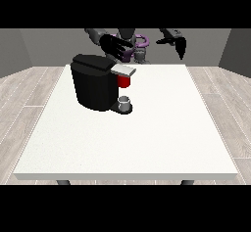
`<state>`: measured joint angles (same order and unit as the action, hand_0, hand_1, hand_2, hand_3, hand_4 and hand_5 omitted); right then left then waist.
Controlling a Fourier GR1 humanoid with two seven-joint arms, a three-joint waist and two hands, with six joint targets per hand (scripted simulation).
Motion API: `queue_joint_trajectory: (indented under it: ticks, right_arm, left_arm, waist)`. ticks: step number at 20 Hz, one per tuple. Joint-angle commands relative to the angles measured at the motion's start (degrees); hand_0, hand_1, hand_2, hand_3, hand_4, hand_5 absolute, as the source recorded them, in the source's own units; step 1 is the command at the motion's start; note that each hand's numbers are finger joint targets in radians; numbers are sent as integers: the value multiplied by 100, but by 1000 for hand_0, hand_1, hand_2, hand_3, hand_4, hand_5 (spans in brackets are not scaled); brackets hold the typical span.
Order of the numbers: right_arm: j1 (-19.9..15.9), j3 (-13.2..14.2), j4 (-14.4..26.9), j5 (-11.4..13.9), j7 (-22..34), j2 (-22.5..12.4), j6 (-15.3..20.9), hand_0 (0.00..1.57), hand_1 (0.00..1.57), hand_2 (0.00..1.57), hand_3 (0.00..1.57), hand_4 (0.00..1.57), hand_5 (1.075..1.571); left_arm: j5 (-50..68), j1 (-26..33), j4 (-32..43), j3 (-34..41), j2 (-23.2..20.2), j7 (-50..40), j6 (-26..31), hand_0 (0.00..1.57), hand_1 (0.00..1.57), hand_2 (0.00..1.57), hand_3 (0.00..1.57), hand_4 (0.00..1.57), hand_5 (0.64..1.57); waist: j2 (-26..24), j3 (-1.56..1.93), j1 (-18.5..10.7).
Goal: Insert the coffee pod into the coffee machine and close the lid
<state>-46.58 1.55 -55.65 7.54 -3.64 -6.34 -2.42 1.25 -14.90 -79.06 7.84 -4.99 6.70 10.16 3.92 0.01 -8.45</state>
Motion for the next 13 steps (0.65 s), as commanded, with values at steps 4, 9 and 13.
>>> queue_joint_trajectory:
  ticks: [4,9,13]
  right_arm:
    - [55,-192,-247,-29,-167,473,-22,0,0,0,0,132,1571]
    - [1533,-968,-844,-926,-752,627,-72,0,0,0,0,269,1571]
    - [2174,-756,-1021,-1205,-683,451,-211,0,0,0,0,157,1571]
  left_arm:
    - [65,126,-1,-84,140,171,-33,0,0,0,0,245,1571]
    - [120,377,307,40,98,182,-21,0,0,0,0,192,1571]
    - [26,679,164,62,92,264,-176,0,0,0,0,192,1571]
  waist:
    - [-245,-1,160]
    - [-793,1,539]
    - [-1049,1,792]
